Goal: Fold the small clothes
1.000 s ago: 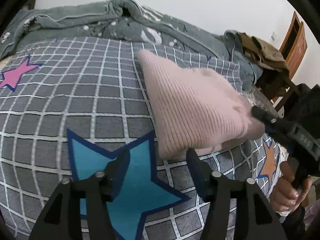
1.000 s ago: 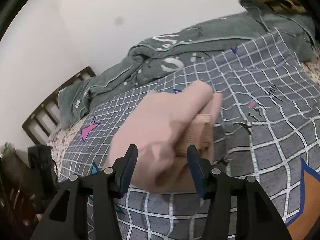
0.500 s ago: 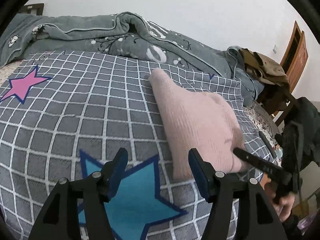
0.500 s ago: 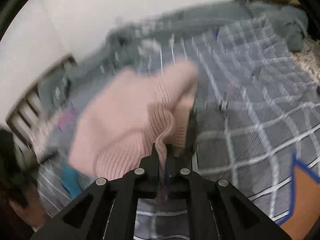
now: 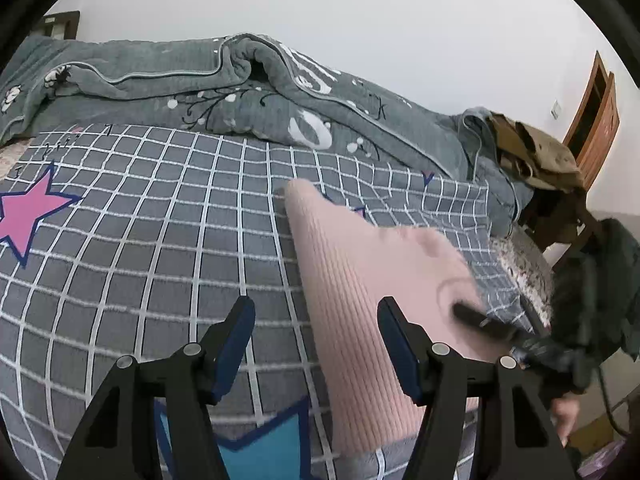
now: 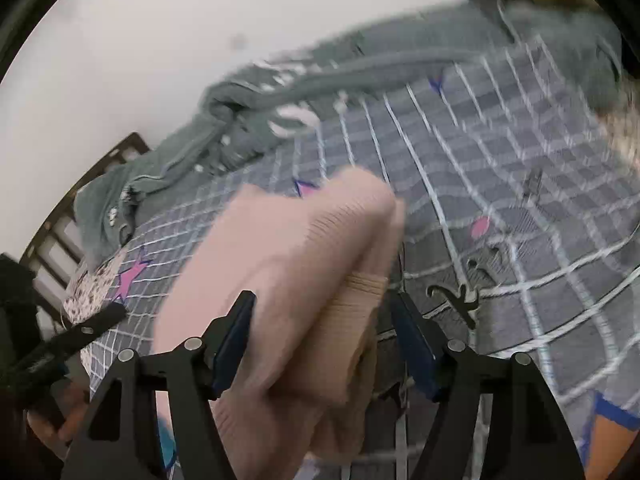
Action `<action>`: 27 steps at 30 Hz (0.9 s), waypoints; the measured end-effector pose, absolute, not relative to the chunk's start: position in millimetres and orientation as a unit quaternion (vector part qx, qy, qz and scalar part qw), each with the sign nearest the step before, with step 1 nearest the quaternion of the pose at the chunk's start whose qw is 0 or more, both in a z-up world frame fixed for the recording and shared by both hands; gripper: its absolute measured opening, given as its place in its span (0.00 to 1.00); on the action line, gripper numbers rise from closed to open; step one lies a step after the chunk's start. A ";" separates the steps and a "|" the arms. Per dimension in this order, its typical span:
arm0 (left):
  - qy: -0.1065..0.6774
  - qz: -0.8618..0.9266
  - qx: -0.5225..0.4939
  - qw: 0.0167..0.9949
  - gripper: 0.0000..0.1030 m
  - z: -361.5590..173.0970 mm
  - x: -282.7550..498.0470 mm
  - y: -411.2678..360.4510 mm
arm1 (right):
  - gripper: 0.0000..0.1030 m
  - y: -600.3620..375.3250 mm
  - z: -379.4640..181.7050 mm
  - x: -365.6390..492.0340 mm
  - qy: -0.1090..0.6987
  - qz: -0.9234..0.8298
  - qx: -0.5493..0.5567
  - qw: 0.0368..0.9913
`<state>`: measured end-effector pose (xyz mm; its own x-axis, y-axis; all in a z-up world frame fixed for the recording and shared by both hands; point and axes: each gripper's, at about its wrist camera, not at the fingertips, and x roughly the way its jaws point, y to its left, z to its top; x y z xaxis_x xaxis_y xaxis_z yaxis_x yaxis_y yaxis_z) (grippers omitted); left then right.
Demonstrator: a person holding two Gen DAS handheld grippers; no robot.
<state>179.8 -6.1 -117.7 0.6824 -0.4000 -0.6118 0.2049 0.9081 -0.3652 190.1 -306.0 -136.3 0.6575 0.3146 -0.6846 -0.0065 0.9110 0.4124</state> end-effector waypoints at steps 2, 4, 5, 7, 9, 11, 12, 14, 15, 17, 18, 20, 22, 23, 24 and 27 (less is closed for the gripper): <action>0.359 -0.169 -0.139 0.907 0.60 -116.6 185.3 -3.1 | 0.71 -312.9 -160.5 202.3 0.432 0.102 0.227 0.867; 0.359 -0.172 -0.141 0.907 0.60 -117.2 189.6 0.2 | 0.72 -317.5 -169.4 203.7 0.426 0.113 0.246 0.863; 0.360 -0.171 -0.142 0.906 0.60 -118.1 191.7 2.2 | 0.72 -316.2 -170.4 204.4 0.422 0.117 0.240 0.867; 0.364 -0.171 -0.148 0.903 0.60 -121.6 194.2 7.6 | 0.71 -311.0 -171.7 207.4 0.419 0.119 0.225 0.871; 0.368 -0.170 -0.155 0.901 0.60 -124.3 195.3 14.6 | 0.54 -310.2 -176.3 213.4 0.421 0.142 0.236 0.864; 0.369 -0.168 -0.158 0.900 0.60 -126.1 194.2 23.7 | 0.42 -316.2 -179.4 218.6 0.425 0.156 0.269 0.850; 0.368 -0.166 -0.158 0.901 0.60 -126.4 193.1 28.5 | 0.38 -318.3 -176.3 218.9 0.428 0.157 0.275 0.846; 0.366 -0.158 -0.158 0.903 0.60 -125.5 193.3 39.7 | 0.35 -319.5 -161.6 218.1 0.429 0.158 0.292 0.840; 0.365 -0.150 -0.162 0.905 0.60 -124.8 194.2 47.7 | 0.34 -316.8 -151.7 217.6 0.425 0.160 0.295 0.840; 0.364 -0.140 -0.173 0.904 0.60 -123.0 195.5 61.7 | 0.34 -301.9 -123.1 219.3 0.415 0.157 0.284 0.850; 0.363 -0.138 -0.178 0.904 0.60 -122.0 196.2 67.6 | 0.33 -292.8 -110.8 220.9 0.411 0.155 0.276 0.855; 0.357 -0.131 -0.186 0.906 0.60 -117.5 195.4 83.3 | 0.33 -269.6 -85.2 225.2 0.401 0.149 0.263 0.865; 0.352 -0.123 -0.184 0.909 0.60 -112.9 195.8 93.7 | 0.32 -242.0 -63.5 232.5 0.392 0.144 0.242 0.876; 0.352 -0.118 -0.182 0.911 0.60 -110.5 196.3 98.8 | 0.32 -224.5 -51.9 235.7 0.387 0.138 0.222 0.884; 0.351 -0.114 -0.180 0.912 0.60 -107.8 196.4 104.0 | 0.32 -213.0 -45.5 238.2 0.384 0.135 0.212 0.888; 0.342 -0.111 -0.175 0.917 0.60 -98.1 196.3 120.5 | 0.31 -179.8 -25.5 247.7 0.378 0.135 0.197 0.894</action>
<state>196.3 120.5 -98.1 0.7422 -0.3226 -0.5875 0.0828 0.9140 -0.3972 247.7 -179.8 -25.5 0.6775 0.3901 -0.6236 -0.0914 0.8859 0.4549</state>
